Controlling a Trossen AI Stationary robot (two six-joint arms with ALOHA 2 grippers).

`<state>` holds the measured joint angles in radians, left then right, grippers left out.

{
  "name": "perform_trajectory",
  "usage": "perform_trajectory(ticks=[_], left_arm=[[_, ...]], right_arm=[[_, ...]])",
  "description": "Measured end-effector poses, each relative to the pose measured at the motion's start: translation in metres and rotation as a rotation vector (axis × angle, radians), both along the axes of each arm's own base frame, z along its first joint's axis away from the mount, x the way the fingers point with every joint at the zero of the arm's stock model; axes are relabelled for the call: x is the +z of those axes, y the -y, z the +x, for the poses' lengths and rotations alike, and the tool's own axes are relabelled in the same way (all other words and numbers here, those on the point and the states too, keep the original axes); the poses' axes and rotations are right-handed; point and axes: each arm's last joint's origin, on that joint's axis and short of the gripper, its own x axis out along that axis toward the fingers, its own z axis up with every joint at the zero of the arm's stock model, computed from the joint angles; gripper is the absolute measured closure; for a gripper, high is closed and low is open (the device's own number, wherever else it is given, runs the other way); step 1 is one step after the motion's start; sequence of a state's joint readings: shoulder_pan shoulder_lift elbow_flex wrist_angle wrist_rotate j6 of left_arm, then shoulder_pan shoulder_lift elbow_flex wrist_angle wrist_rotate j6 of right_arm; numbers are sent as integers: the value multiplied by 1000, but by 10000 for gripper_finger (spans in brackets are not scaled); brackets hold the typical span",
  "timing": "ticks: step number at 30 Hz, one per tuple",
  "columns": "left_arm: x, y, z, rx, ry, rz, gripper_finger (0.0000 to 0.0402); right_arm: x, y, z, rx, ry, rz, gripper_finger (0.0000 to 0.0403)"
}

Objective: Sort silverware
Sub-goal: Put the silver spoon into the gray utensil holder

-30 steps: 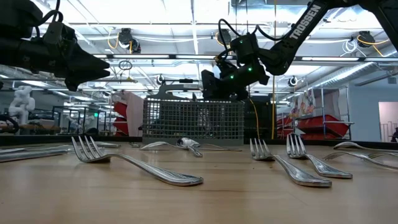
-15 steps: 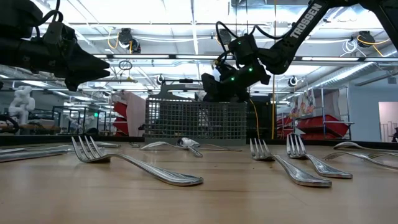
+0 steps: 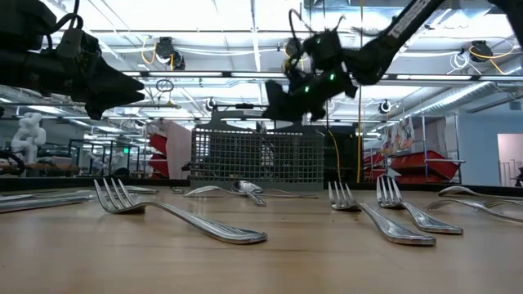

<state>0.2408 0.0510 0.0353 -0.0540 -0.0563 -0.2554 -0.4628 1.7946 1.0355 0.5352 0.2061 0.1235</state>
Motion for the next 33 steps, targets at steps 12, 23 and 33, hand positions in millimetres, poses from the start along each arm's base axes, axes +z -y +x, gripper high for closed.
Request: perform_trajectory(ticks=[12, 23, 33], left_arm=[[0, 0, 0, -2, -4, -2, 237], [-1, 0, 0, -2, -7, -2, 237], [-1, 0, 0, -6, -7, -2, 237]], right_arm=[[50, -52, -95, -205, -563, 223, 270], [16, -110, -171, -502, -645, 512, 270], [-28, -149, -202, -567, -460, 637, 270]])
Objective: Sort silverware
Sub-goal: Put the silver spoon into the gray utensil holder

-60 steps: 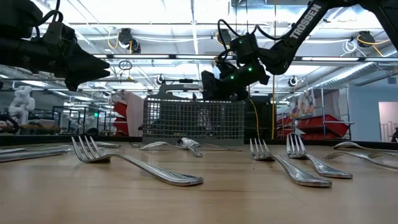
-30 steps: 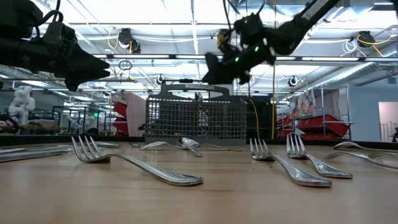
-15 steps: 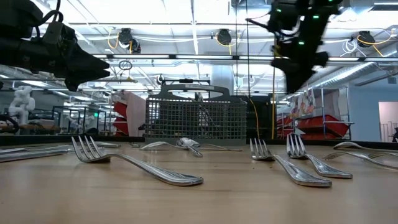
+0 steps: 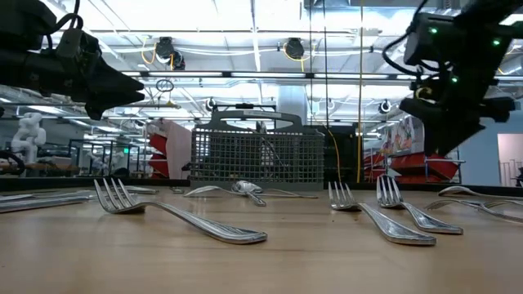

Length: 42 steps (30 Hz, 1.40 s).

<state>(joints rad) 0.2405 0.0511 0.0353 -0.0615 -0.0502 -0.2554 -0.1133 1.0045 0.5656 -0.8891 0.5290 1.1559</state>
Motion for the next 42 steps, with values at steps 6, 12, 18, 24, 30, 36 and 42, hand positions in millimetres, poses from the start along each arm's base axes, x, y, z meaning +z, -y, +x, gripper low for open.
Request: perform_trajectory(ticks=[6, 12, 18, 24, 30, 36, 42], left_arm=[[0, 0, 0, -1, 0, 0, 237], [0, 0, 0, -1, 0, 0, 237], [0, 0, 0, -2, 0, 0, 237], [0, 0, 0, -1, 0, -1, 237], [0, 0, 0, -1, 0, -1, 237], [0, 0, 0, -1, 0, -1, 237], [0, 0, 0, -1, 0, -1, 237]], right_arm=[[-9, -8, -7, -66, -37, 33, 270], [-17, -12, -3, -99, -87, 64, 270], [-30, -12, 3, -119, -175, 65, 270], [-42, -12, 7, -132, -258, 67, 270], [-50, -9, 9, -166, -304, 68, 270], [-56, -5, 10, -193, -348, 97, 270], [-62, -2, 11, -212, -384, 114, 270]])
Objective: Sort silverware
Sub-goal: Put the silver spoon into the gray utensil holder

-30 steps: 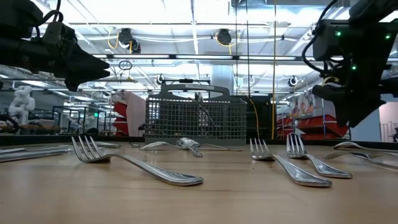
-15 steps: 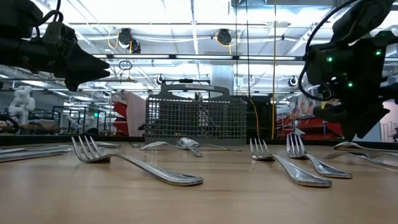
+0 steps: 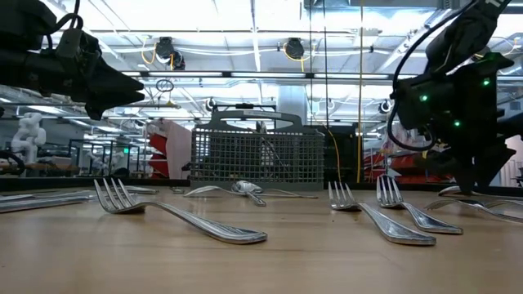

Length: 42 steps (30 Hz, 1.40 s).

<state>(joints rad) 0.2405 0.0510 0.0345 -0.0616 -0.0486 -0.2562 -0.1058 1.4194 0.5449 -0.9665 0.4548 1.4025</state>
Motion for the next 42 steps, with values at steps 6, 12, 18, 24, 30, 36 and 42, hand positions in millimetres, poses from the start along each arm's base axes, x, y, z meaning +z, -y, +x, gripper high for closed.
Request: perform_trajectory(ticks=[6, 12, 18, 24, 30, 36, 42], left_arm=[[0, 0, 0, 0, 0, 1, 237], [0, 0, 0, 0, 0, 1, 237], [0, 0, 0, 0, 0, 1, 237], [0, 0, 0, 0, 0, 2, 237], [0, 0, 0, 0, 0, 1, 237], [0, 0, 0, 0, -1, 4, 237], [0, 0, 0, 0, -2, 7, 237]], right_arm=[[-7, 4, 2, -16, -46, 41, 285], [-10, 4, 3, -22, -40, 62, 357], [-10, 4, 3, -17, -40, 70, 390], [-5, 5, 11, 4, -30, 75, 399], [11, 9, 31, 75, 24, 37, 402], [29, 13, 49, 123, 72, -39, 403], [59, 19, 74, 193, 142, -167, 403]])
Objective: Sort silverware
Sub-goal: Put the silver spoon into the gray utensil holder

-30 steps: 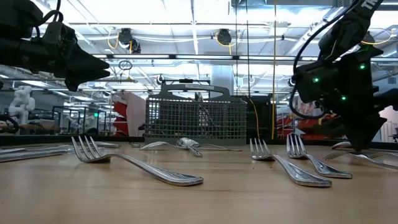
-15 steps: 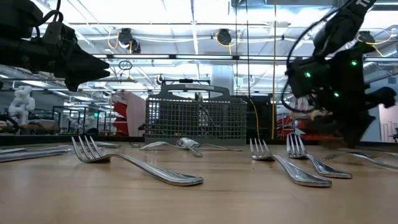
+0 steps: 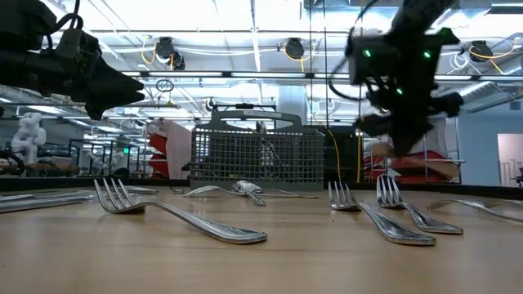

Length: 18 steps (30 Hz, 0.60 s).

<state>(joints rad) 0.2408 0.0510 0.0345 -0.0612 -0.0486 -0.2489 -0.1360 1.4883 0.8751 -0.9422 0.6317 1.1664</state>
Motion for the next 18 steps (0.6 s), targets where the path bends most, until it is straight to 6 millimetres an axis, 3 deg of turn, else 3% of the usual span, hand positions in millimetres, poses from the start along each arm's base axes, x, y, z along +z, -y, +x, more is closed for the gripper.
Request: perform_trajectory(ticks=[11, 18], left_arm=[[0, 0, 0, 0, 0, 2, 237], [0, 0, 0, 0, 0, 2, 237]], right_arm=[[90, 17, 71, 264, 319, -412, 403], [120, 39, 93, 407, 479, -613, 403]])
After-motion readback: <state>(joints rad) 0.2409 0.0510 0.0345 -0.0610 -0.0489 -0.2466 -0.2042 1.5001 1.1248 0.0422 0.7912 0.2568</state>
